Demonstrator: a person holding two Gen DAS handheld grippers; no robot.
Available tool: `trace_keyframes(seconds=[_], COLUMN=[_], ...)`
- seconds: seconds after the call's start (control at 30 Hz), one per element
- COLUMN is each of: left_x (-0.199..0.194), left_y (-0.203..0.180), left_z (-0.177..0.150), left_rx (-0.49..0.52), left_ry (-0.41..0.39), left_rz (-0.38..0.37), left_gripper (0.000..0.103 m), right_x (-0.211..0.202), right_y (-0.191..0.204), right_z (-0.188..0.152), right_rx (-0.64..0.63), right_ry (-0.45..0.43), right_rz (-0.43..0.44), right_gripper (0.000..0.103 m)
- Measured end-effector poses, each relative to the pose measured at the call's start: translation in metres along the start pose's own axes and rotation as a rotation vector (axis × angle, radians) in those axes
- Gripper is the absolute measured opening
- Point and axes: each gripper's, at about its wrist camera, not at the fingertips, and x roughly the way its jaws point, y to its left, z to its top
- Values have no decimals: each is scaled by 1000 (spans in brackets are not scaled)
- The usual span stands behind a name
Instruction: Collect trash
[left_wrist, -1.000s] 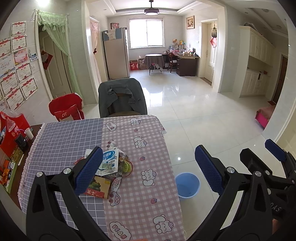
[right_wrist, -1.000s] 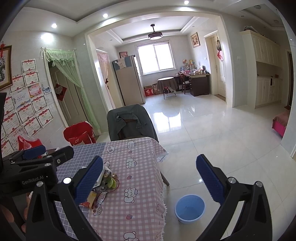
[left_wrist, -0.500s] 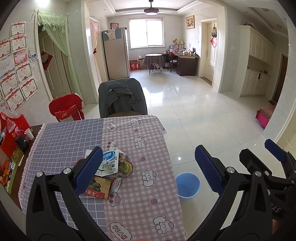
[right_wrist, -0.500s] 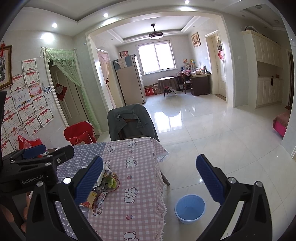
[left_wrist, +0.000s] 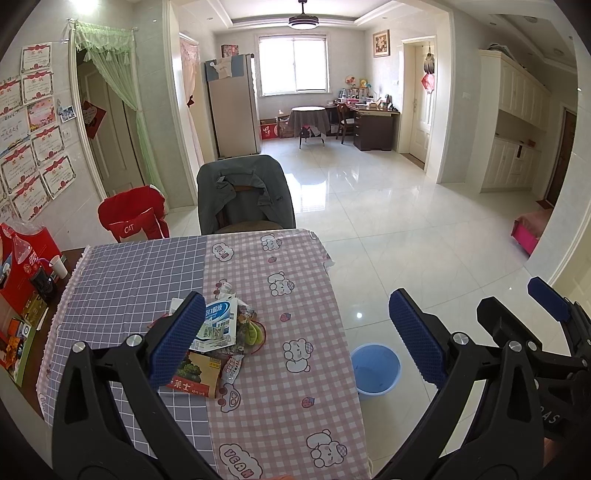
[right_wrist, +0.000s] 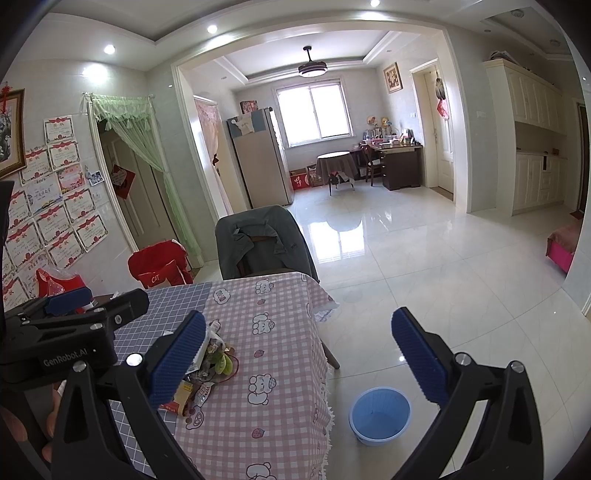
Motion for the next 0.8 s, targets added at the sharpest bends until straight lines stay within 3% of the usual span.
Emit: trace_keyframes(seconds=[0.47, 0.8], left_x=[1, 8], left_y=[1, -3], left_z=[0, 4], left_rx=[-3, -13], left_ry=[3, 10], left_rz=[8, 27], left_gripper=[98, 98], right_x=[8, 10], right_y=[-6, -12], right_z=[5, 8], right_rx=[5, 37], right_ry=[7, -7], right_rz=[22, 110], right_gripper=[99, 99])
